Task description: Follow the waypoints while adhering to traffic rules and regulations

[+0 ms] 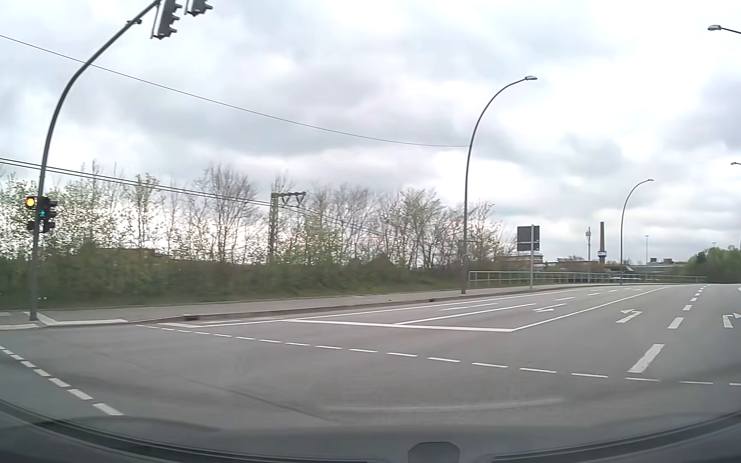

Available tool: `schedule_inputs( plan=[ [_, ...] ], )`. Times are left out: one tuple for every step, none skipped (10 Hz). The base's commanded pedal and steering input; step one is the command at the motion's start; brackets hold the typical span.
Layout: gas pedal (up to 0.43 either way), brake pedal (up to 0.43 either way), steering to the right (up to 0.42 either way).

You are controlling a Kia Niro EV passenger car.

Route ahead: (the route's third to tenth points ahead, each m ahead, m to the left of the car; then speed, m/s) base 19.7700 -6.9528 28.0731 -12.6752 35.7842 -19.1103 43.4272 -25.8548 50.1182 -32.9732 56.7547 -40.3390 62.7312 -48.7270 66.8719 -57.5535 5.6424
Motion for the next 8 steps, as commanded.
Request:
schedule_inputs(
  plan=[
    [0.228,0.006,0.304],
    [0.240,0.006,0.294],
    [0.240,0.006,0.287],
    [0.240,0.006,0.279],
    [0.240,0.006,0.267],
    [0.248,0.006,0.255],
    [0.248,0.006,0.241],
    [0.260,0.006,0.229]
  ],
)
